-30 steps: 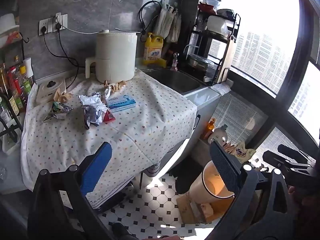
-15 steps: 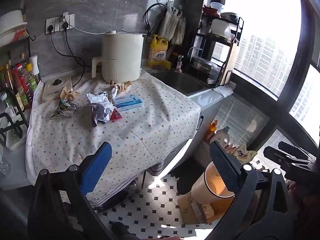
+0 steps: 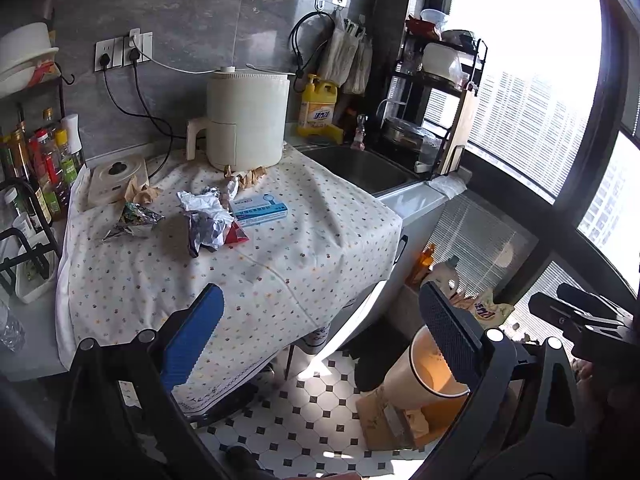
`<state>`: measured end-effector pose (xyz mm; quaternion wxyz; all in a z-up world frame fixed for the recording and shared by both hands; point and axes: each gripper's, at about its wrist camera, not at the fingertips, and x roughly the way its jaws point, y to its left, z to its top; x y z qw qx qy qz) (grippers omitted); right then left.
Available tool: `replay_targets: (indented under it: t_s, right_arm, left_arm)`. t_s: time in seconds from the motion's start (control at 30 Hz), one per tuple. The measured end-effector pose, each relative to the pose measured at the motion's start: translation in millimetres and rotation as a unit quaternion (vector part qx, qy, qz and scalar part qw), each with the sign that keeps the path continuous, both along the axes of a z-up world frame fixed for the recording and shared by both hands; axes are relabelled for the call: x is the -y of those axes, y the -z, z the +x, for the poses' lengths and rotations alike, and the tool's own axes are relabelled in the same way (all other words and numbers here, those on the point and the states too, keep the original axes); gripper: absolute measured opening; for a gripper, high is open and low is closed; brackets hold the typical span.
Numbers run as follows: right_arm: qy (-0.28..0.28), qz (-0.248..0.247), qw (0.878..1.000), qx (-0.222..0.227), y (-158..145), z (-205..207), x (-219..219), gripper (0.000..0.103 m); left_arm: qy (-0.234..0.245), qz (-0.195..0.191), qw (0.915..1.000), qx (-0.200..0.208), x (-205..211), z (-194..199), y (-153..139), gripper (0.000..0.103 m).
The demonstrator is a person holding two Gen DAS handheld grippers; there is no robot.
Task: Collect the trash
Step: 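Move both tools toward the trash on the dotted tablecloth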
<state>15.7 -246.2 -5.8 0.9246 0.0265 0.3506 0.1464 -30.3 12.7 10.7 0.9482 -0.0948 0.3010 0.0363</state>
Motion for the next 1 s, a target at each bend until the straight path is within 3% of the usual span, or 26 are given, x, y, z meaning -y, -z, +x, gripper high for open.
replay_targets:
  t_s: [1.0]
  right_arm:
    - [-0.006, 0.008, 1.0, 0.004, -5, -4, 10, 0.095]
  left_arm:
    - [-0.011, 0.003, 0.9999, 0.006, 1, -13, -4, 0.097]
